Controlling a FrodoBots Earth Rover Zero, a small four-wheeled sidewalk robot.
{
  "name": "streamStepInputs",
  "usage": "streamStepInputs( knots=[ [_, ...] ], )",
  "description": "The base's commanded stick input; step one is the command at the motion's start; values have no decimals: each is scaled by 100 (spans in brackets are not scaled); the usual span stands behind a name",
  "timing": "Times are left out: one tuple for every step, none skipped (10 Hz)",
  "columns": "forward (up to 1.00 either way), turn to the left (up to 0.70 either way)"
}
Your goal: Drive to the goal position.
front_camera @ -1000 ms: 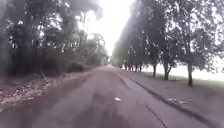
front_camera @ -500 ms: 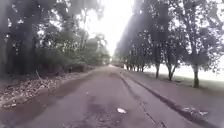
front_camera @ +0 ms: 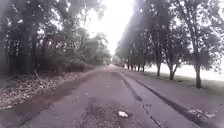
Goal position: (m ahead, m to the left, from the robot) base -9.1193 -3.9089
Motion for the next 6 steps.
streamStepInputs(
  knots=[
    [0,44],
    [0,83],
    [0,85],
    [0,85],
    [0,85],
    [0,85]
  ],
)
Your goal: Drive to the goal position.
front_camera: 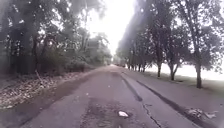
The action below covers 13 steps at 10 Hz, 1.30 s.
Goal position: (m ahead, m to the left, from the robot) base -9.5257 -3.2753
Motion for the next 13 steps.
streamStepInputs(
  knots=[
    [0,85],
    [0,85],
    [0,85],
    [0,85],
    [0,85],
    [0,85],
    [0,85],
    [0,85],
    [0,85],
    [0,85],
    [0,85],
    [0,85],
    [0,85]
  ],
)
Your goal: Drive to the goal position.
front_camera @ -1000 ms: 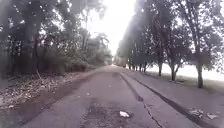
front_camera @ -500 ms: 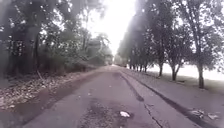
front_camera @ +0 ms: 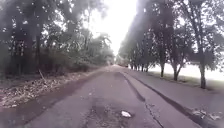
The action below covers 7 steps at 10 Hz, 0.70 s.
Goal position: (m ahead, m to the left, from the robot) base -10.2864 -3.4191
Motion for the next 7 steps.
streamStepInputs(
  knots=[
    [0,85],
    [0,85],
    [0,85],
    [0,85],
    [0,85],
    [0,85],
    [0,85]
  ],
)
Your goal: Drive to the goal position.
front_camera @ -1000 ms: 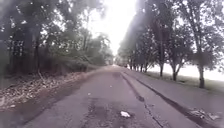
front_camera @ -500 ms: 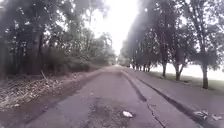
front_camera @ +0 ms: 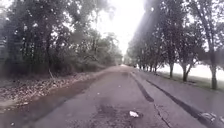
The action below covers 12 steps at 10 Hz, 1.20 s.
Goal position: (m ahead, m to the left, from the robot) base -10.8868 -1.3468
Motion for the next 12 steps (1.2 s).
streamStepInputs(
  knots=[
    [0,85],
    [0,85],
    [0,85],
    [0,85],
    [0,85],
    [0,85],
    [0,85],
    [0,85],
    [0,85],
    [0,85],
    [0,85],
    [0,85]
  ],
)
